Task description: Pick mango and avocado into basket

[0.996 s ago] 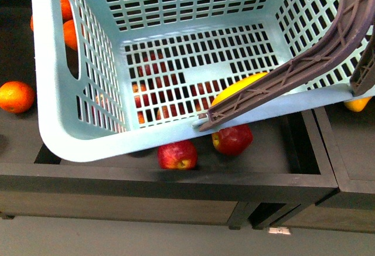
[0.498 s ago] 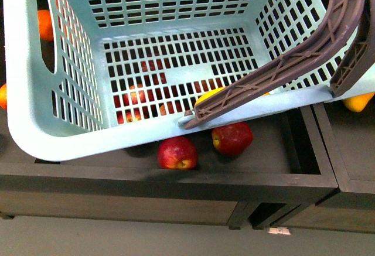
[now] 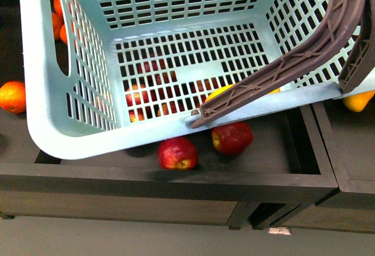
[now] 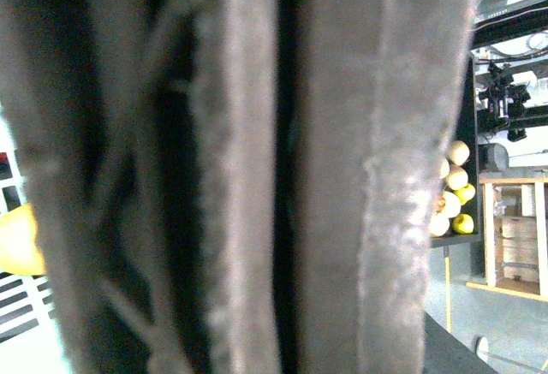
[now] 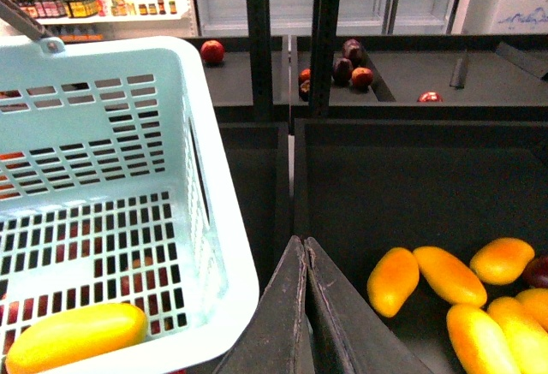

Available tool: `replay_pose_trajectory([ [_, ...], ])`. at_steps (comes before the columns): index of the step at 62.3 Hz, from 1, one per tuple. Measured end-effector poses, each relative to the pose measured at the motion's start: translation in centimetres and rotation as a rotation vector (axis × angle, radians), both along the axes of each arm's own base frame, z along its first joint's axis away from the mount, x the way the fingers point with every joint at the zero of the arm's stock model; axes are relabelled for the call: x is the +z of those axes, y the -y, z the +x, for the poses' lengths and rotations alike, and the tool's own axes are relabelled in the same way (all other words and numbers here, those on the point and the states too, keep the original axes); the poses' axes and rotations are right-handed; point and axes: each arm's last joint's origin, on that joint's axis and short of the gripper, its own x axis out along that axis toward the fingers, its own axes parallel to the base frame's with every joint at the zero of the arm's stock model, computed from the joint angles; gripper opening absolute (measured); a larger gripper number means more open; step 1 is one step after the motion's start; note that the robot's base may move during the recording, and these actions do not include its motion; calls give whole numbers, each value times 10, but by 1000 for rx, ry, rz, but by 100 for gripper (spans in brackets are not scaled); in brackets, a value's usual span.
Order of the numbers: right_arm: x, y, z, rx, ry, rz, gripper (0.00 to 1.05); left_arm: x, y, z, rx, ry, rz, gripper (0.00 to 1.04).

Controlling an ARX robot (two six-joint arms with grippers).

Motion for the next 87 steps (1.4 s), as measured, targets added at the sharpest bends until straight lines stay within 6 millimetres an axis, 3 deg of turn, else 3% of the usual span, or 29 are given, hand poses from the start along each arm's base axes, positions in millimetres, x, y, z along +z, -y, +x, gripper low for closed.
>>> replay_pose_trajectory([
  [26, -16, 0, -27, 0, 11, 0, 2, 0, 0, 0, -2, -1, -1, 28],
  [61, -12, 0, -44, 0, 27, -1, 2, 0, 0, 0, -1, 0, 0, 28],
  [87, -12, 0, -45, 1, 31, -1, 70, 0, 0, 0, -1, 0, -1, 28],
])
